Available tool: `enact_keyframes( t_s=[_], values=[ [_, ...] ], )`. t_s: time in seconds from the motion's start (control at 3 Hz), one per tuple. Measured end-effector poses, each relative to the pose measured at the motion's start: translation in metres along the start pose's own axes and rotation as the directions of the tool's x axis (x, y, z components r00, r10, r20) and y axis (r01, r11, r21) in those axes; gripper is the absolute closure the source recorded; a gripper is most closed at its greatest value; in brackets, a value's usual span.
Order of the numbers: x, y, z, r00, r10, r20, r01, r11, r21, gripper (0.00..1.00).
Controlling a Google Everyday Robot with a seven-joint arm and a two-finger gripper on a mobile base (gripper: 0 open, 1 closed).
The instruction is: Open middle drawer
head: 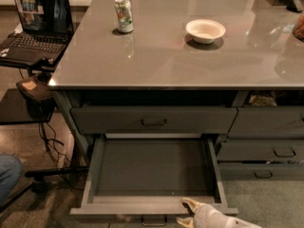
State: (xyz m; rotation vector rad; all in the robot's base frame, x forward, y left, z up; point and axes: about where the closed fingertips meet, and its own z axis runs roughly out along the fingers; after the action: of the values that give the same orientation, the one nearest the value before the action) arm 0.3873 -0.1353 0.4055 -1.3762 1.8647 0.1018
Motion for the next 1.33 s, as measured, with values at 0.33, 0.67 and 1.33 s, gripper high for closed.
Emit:
enact_keyframes(
  t_s=[0.33,0.67,1.33],
  values=[
    [-0.0036,-0.0021,-0.0037,1.000,0.000,0.000,0.000,1.0000,0.000,1.00],
    [-0.0036,-0.0021,-0.0037,1.000,0.000,0.000,0.000,1.0000,0.000,0.81],
    [-0.0036,-0.0020,-0.0037,1.000,0.000,0.000,0.000,1.0000,0.000,0.35]
  ],
)
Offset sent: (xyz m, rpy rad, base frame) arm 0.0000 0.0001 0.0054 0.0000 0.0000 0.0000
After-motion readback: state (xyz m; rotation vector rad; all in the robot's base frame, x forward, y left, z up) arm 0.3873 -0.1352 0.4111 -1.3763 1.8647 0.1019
